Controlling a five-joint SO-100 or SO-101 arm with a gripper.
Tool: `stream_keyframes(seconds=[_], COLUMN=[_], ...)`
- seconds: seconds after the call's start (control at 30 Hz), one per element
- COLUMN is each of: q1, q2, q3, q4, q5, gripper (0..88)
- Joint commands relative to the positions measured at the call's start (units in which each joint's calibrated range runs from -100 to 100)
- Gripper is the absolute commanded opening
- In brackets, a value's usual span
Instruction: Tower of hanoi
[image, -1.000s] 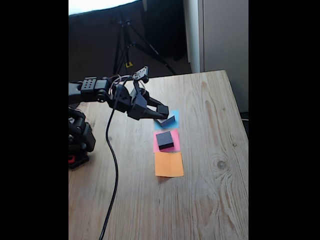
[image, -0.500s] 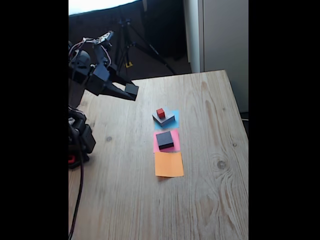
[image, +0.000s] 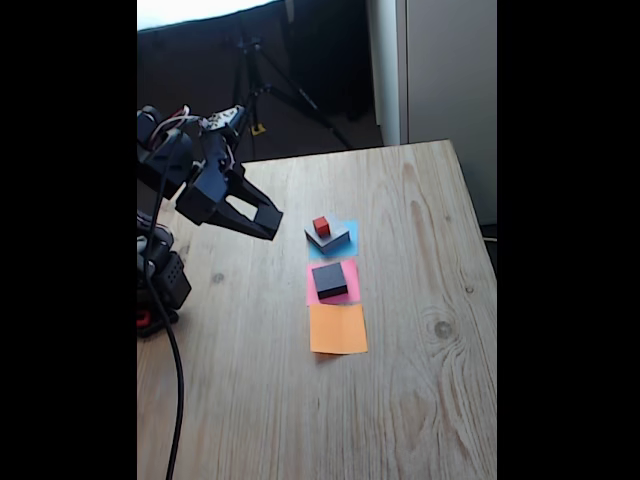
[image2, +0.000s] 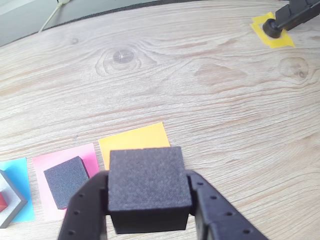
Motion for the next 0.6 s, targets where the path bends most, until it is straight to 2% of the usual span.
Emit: stream_keyframes(seconds=[0.0, 0.23, 0.57], q1=[1.5, 3.7, 3.8], q2=[-7.2, -9.4, 9.7], q3=[24.1, 59.5, 61.8], q4=[-18.3, -54.4, -79.1], q5=[1.0, 1.0, 1.0], gripper=[4.6, 4.6, 4.5])
